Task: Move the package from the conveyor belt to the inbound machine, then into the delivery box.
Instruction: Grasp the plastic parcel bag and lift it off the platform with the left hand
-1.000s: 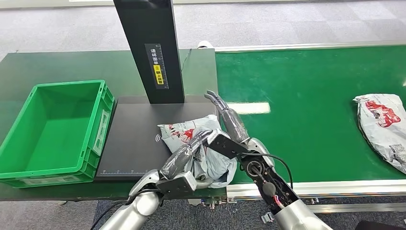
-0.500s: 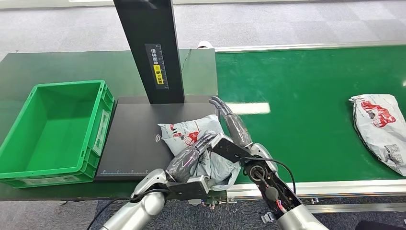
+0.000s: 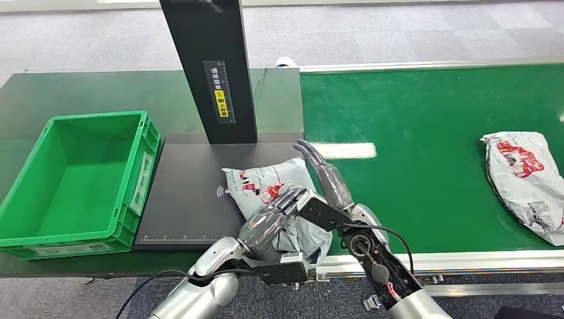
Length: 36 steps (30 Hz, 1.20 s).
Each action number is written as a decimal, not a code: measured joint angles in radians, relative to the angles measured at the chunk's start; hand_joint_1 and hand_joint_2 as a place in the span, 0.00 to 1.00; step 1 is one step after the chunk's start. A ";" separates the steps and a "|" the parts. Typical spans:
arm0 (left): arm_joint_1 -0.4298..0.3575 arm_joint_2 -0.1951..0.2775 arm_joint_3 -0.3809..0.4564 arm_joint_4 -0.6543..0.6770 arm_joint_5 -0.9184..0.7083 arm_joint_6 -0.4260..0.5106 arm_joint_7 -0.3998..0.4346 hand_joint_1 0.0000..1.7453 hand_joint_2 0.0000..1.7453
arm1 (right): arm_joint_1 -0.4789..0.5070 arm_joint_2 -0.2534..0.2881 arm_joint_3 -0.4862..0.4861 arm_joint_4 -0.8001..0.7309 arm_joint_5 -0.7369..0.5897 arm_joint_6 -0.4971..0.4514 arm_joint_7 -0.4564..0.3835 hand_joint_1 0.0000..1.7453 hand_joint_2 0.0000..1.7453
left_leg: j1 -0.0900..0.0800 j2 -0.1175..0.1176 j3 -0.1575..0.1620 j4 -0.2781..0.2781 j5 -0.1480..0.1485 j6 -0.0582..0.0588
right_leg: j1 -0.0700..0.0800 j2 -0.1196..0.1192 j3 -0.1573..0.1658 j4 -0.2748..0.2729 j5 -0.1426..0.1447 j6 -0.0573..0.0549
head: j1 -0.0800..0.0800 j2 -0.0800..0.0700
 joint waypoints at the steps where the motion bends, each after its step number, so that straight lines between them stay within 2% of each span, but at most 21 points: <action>1: -0.001 -0.001 0.001 0.004 -0.008 -0.009 0.003 0.18 1.00 | 0.003 -0.003 -0.001 -0.002 -0.003 -0.001 -0.003 0.00 1.00 | 0.000 -0.001 0.000 0.000 0.000 0.000 | 0.000 -0.001 0.000 0.000 0.000 0.000 | 0.000 0.000; 2: -0.002 -0.003 0.002 0.009 -0.018 -0.018 0.006 0.39 1.00 | 0.007 -0.005 -0.003 -0.002 -0.005 -0.001 -0.006 0.00 1.00 | 0.000 -0.001 0.000 0.000 0.000 0.000 | 0.000 -0.001 0.000 0.000 0.000 0.000 | 0.000 0.000; 4: -0.006 -0.006 0.002 0.019 -0.037 -0.036 0.012 0.88 1.00 | 0.015 -0.010 -0.006 -0.003 -0.007 -0.003 -0.008 0.00 1.00 | 0.000 -0.002 -0.001 0.000 0.000 0.000 | 0.000 -0.003 0.001 0.000 0.000 0.000 | 0.000 0.000; 6: -0.008 -0.009 0.003 0.027 -0.049 -0.044 0.014 0.99 1.00 | 0.024 -0.012 -0.010 -0.003 -0.008 -0.004 -0.010 0.00 1.00 | 0.000 -0.003 -0.001 0.000 0.000 0.000 | 0.000 -0.003 0.001 0.000 0.000 0.000 | 0.000 0.000; 13: -0.008 -0.017 0.026 0.033 -0.055 -0.040 0.001 1.00 1.00 | 0.047 -0.014 -0.012 -0.021 -0.008 -0.005 -0.019 0.00 1.00 | 0.000 -0.004 -0.001 0.000 0.001 0.000 | 0.000 -0.004 0.001 0.000 0.000 0.000 | 0.000 0.000; 19: 0.000 -0.021 0.051 0.028 -0.036 0.028 -0.024 1.00 1.00 | 0.050 -0.013 -0.007 -0.055 -0.009 -0.005 -0.021 0.00 1.00 | 0.000 -0.004 -0.001 0.000 0.001 0.000 | 0.000 -0.005 0.001 0.000 0.000 0.000 | 0.000 0.000; 29: 0.019 -0.027 0.077 0.010 -0.019 0.077 -0.036 1.00 1.00 | 0.052 -0.012 -0.003 -0.077 -0.012 -0.003 -0.022 0.00 1.00 | 0.000 -0.004 -0.002 0.000 0.001 0.000 | 0.000 -0.005 0.000 0.000 0.000 0.000 | 0.000 0.000; 33: 0.041 -0.029 0.097 -0.001 0.017 0.162 -0.075 1.00 1.00 | 0.048 -0.006 -0.001 -0.085 -0.021 -0.003 -0.034 0.00 1.00 | 0.000 -0.003 -0.001 0.000 0.001 0.000 | 0.000 -0.005 0.000 0.000 0.000 0.000 | 0.000 0.000; 36: 0.071 -0.029 0.133 -0.033 0.077 0.307 -0.153 1.00 1.00 | 0.035 -0.002 0.000 -0.104 -0.031 -0.003 -0.043 0.00 1.00 | 0.000 -0.002 -0.001 0.000 0.001 0.000 | 0.000 -0.004 -0.002 0.000 0.000 0.000 | 0.000 0.000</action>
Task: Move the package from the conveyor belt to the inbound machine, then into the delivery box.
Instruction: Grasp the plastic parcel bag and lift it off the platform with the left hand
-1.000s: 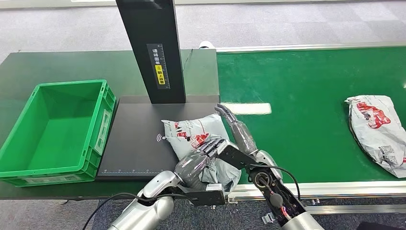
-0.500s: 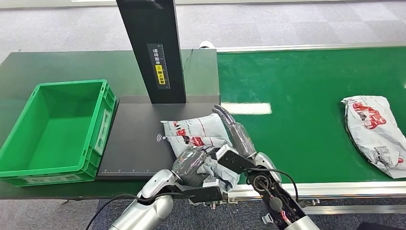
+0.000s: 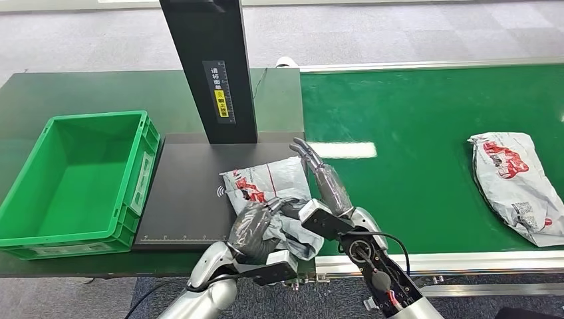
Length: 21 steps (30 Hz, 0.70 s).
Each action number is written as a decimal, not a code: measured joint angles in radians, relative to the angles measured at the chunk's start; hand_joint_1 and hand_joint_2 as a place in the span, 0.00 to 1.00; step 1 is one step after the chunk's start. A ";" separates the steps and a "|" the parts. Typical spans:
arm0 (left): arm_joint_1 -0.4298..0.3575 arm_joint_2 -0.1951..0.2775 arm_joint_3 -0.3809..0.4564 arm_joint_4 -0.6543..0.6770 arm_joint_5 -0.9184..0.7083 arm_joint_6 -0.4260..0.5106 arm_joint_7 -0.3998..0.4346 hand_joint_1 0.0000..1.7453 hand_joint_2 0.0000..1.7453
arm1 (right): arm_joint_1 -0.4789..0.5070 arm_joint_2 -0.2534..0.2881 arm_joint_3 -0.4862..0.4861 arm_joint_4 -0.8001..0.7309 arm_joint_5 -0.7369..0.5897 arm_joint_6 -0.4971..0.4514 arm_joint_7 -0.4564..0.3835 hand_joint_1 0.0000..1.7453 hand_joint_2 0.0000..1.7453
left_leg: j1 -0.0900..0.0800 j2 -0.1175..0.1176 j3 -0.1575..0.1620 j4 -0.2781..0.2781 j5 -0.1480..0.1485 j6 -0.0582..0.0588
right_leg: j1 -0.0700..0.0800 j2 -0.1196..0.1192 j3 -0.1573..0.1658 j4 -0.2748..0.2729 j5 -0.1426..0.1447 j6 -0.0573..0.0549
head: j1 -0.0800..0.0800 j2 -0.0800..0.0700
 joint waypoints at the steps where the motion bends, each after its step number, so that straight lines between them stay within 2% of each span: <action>1: 0.013 0.002 0.016 -0.016 0.021 0.051 -0.023 1.00 1.00 | -0.008 0.001 0.000 -0.007 -0.004 0.000 -0.001 0.00 1.00 | 0.000 0.001 0.000 0.000 0.000 0.000 | 0.000 0.001 0.000 0.000 0.000 0.000 | 0.000 0.000; 4: 0.048 0.015 0.073 -0.074 0.063 0.175 -0.069 1.00 1.00 | -0.034 0.002 -0.002 -0.018 -0.014 -0.001 -0.004 0.00 1.00 | 0.000 0.002 0.000 0.000 0.000 0.000 | 0.000 0.002 -0.001 0.000 0.000 0.000 | 0.000 0.000; 7: 0.069 0.024 0.150 -0.141 0.038 0.235 -0.109 1.00 1.00 | -0.046 0.005 0.000 -0.020 -0.015 -0.001 -0.007 0.00 1.00 | 0.000 0.002 0.000 0.000 0.000 0.000 | 0.000 0.002 -0.001 0.000 0.000 0.000 | 0.000 0.000; 11: 0.086 0.024 0.316 -0.219 0.006 0.244 -0.194 1.00 1.00 | -0.061 0.007 0.002 -0.020 -0.015 -0.001 -0.007 0.00 1.00 | 0.000 0.003 0.000 0.000 0.000 0.000 | 0.000 0.003 -0.001 0.000 0.000 0.000 | 0.000 0.000; 14: 0.092 0.023 0.415 -0.257 0.011 0.245 -0.225 1.00 1.00 | -0.070 0.009 0.004 -0.020 -0.015 0.001 -0.007 0.00 1.00 | 0.000 0.003 0.000 0.000 0.000 0.000 | 0.000 0.003 -0.001 0.000 0.000 0.000 | 0.000 0.000; 21: 0.111 0.015 0.521 -0.309 0.017 0.246 -0.257 1.00 1.00 | -0.078 0.015 0.008 -0.020 -0.015 0.003 -0.007 0.00 1.00 | 0.000 0.003 0.000 0.000 0.000 0.000 | 0.000 0.003 -0.001 0.000 0.000 0.000 | 0.000 0.000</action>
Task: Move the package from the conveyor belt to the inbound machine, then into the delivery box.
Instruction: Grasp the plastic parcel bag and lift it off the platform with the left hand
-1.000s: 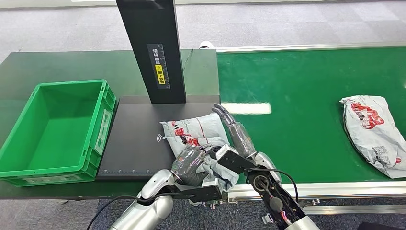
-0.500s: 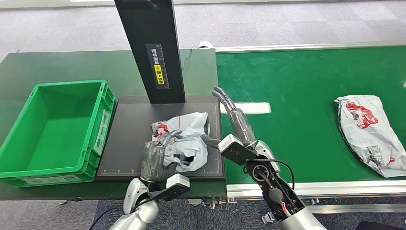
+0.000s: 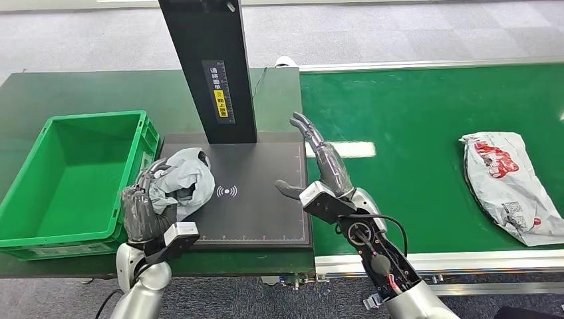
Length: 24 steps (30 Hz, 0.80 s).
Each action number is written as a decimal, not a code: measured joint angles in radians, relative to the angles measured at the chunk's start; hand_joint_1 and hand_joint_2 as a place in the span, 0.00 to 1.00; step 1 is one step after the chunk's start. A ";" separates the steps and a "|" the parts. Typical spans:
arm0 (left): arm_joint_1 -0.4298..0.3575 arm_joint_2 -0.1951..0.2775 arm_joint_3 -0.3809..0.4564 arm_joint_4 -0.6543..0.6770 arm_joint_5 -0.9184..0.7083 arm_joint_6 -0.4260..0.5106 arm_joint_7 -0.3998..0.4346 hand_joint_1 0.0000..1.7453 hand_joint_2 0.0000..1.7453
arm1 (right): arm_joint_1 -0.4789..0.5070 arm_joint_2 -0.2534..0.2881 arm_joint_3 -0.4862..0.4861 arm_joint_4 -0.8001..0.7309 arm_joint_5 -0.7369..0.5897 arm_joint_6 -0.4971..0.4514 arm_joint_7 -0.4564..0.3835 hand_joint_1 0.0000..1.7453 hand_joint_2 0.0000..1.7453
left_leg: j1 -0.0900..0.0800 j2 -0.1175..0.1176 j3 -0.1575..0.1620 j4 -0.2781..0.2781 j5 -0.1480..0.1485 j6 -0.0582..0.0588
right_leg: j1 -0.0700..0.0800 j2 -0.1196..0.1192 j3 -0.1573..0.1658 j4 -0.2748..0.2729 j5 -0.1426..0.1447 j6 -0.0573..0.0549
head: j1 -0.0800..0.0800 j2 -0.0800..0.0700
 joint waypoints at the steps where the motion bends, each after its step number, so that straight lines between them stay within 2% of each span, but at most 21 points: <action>1: 0.006 -0.005 0.016 -0.015 0.007 0.000 -0.013 1.00 1.00 | -0.002 0.000 0.001 0.001 0.000 0.001 0.000 0.00 1.00 | 0.000 0.000 0.000 0.000 0.000 0.000 | 0.000 0.000 0.000 0.000 0.000 0.000 | 0.000 0.000; 4: 0.035 -0.016 0.049 -0.106 0.040 0.000 -0.028 1.00 1.00 | -0.013 0.004 0.006 0.008 -0.002 0.006 0.000 0.00 1.00 | 0.000 0.001 0.000 0.000 0.000 0.000 | 0.000 0.001 0.000 0.000 0.000 0.000 | 0.000 0.000; 11: 0.123 -0.013 0.054 -0.445 -0.004 0.000 -0.028 1.00 1.00 | -0.058 0.025 0.030 0.051 -0.016 0.018 -0.005 0.00 1.00 | 0.000 0.002 0.000 0.000 0.000 0.000 | 0.000 0.002 -0.001 0.000 0.000 0.000 | 0.000 0.000; 17: 0.133 0.001 0.067 -0.704 -0.034 0.000 -0.028 1.00 1.00 | -0.089 0.040 0.047 0.090 -0.022 0.023 -0.006 0.00 1.00 | 0.000 0.001 0.000 0.000 0.000 0.000 | 0.000 0.002 -0.001 0.000 0.000 0.000 | 0.000 0.000; 21: 0.128 0.010 0.105 -0.801 -0.042 0.000 -0.028 1.00 1.00 | -0.100 0.042 0.054 0.107 -0.025 0.022 -0.008 0.00 1.00 | 0.000 0.001 0.000 0.000 0.000 0.000 | 0.000 0.002 -0.001 0.000 0.000 0.000 | 0.000 0.000; 24: 0.107 0.018 0.148 -0.802 -0.057 0.000 -0.028 1.00 1.00 | -0.101 0.041 0.056 0.114 -0.030 0.019 -0.013 0.00 1.00 | 0.000 0.001 0.000 0.000 0.000 0.000 | 0.000 0.002 -0.001 0.000 0.000 0.000 | 0.000 0.000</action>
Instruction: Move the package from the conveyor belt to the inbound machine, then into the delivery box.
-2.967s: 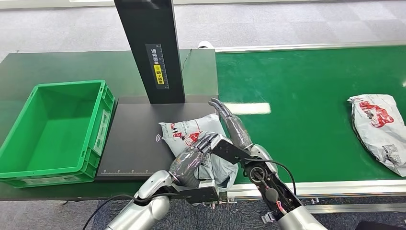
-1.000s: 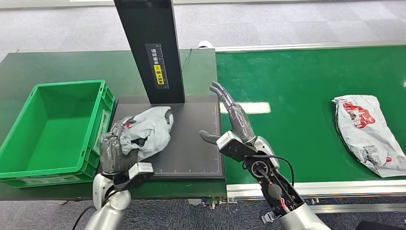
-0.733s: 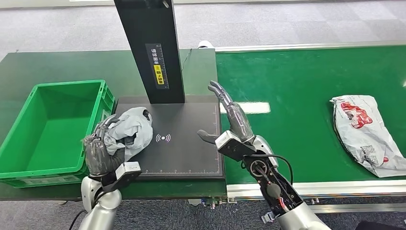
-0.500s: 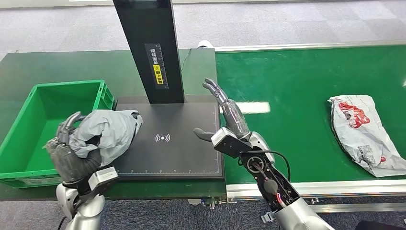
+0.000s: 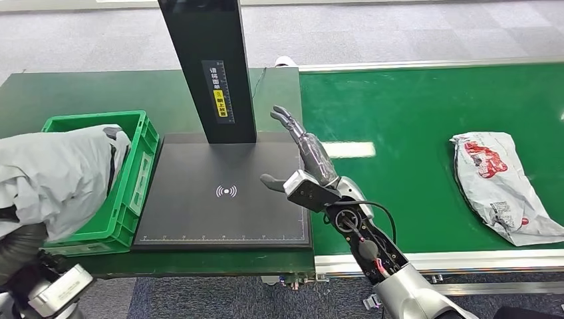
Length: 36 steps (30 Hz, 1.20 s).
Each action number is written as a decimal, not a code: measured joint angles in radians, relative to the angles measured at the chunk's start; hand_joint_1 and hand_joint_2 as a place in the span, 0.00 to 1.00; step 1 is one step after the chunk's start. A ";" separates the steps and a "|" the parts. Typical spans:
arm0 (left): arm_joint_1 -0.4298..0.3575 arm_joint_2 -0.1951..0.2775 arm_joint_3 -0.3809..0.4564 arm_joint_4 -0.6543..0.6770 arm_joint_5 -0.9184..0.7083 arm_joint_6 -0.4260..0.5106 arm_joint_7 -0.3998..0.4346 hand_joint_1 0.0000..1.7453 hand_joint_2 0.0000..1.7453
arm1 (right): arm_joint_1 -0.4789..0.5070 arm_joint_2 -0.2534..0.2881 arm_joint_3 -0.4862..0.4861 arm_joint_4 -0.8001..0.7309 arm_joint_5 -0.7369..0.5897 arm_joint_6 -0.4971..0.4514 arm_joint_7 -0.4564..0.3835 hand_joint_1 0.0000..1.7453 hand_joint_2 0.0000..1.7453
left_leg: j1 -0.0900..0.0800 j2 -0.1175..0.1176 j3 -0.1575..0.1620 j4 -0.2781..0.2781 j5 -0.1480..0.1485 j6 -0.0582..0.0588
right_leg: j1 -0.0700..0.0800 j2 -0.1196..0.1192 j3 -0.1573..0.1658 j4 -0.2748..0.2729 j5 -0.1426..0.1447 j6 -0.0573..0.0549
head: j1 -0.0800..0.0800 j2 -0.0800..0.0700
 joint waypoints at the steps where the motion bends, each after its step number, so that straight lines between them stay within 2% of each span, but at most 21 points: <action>1: -0.010 0.002 0.022 0.014 -0.012 0.000 0.000 1.00 1.00 | 0.000 0.000 0.001 0.001 -0.001 -0.001 -0.001 0.00 1.00 | 0.000 0.000 0.000 0.000 0.000 0.000 | 0.000 0.000 0.000 0.000 0.000 0.000 | 0.000 0.000; 6: -0.046 0.008 0.106 0.101 -0.046 0.000 0.001 1.00 1.00 | 0.001 -0.003 0.005 0.002 -0.001 -0.006 -0.001 0.00 1.00 | 0.000 0.001 0.001 0.000 0.000 0.000 | 0.000 0.001 0.000 0.000 0.000 0.000 | 0.000 0.000; 10: -0.123 0.020 0.202 0.322 -0.169 0.000 0.066 1.00 1.00 | 0.004 -0.004 0.008 0.002 0.010 -0.014 0.007 0.00 1.00 | 0.000 0.002 0.001 0.000 0.000 0.000 | 0.000 0.001 0.000 0.000 0.000 0.000 | 0.000 0.000; 13: -0.196 0.034 0.329 0.491 -0.284 0.000 0.095 1.00 1.00 | 0.008 -0.006 0.010 0.002 0.018 -0.007 0.016 0.00 1.00 | 0.000 0.006 0.001 0.000 0.001 -0.001 | 0.000 0.005 0.000 0.001 0.001 -0.001 | 0.000 0.000; 17: -0.288 0.050 0.541 0.648 -0.312 0.000 0.012 1.00 1.00 | 0.010 -0.006 0.013 0.002 0.021 0.003 0.018 0.00 1.00 | 0.000 0.007 0.002 0.000 0.001 -0.001 | 0.001 0.006 -0.002 0.001 0.002 -0.001 | 0.000 0.000; 19: -0.312 0.057 0.616 0.704 -0.305 0.000 0.005 0.72 1.00 | 0.010 -0.006 0.014 0.002 0.023 0.003 0.021 0.00 1.00 | 0.000 0.006 0.001 0.000 0.001 -0.001 | 0.001 0.006 -0.002 0.001 0.001 -0.001 | 0.000 0.000; 20: -0.318 0.062 0.636 0.725 -0.298 0.000 0.010 0.52 1.00 | 0.010 -0.006 0.014 0.002 0.024 0.003 0.023 0.00 1.00 | 0.000 0.007 0.001 0.000 0.001 -0.001 | 0.001 0.006 -0.002 0.001 0.001 -0.001 | 0.000 0.000; 21: -0.322 0.067 0.647 0.745 -0.290 0.000 0.016 0.27 1.00 | 0.010 -0.005 0.015 0.002 0.026 0.003 0.025 0.00 1.00 | 0.000 0.006 0.001 0.000 0.001 -0.001 | 0.001 0.006 -0.002 0.001 0.001 -0.001 | 0.000 0.000; 23: -0.328 0.081 0.651 0.791 -0.277 0.000 0.028 0.05 1.00 | 0.009 -0.005 0.016 0.002 0.027 0.004 0.025 0.00 1.00 | 0.000 0.006 0.001 0.000 0.000 -0.001 | 0.000 0.006 -0.002 0.001 0.001 -0.001 | 0.000 0.000; 24: -0.330 0.088 0.647 0.815 -0.273 0.000 0.032 0.00 1.00 | 0.008 -0.005 0.017 0.002 0.027 0.005 0.024 0.00 1.00 | 0.000 0.006 0.001 0.000 0.000 -0.001 | 0.000 0.006 -0.002 0.001 0.001 -0.001 | 0.000 0.000; 29: -0.326 0.101 0.601 0.870 -0.236 0.000 0.018 0.00 1.00 | 0.001 -0.005 0.020 0.006 0.026 0.012 0.015 0.00 1.00 | 0.000 0.006 0.001 0.000 0.001 -0.001 | 0.000 0.006 -0.002 0.001 0.001 -0.001 | 0.000 0.000; 36: -0.277 0.090 0.535 0.792 -0.112 0.002 0.000 0.00 1.00 | -0.011 -0.001 0.025 0.016 0.022 0.021 0.008 0.00 1.00 | 0.000 0.006 0.001 0.000 0.001 -0.001 | 0.001 0.006 -0.002 0.001 0.001 -0.001 | 0.000 0.000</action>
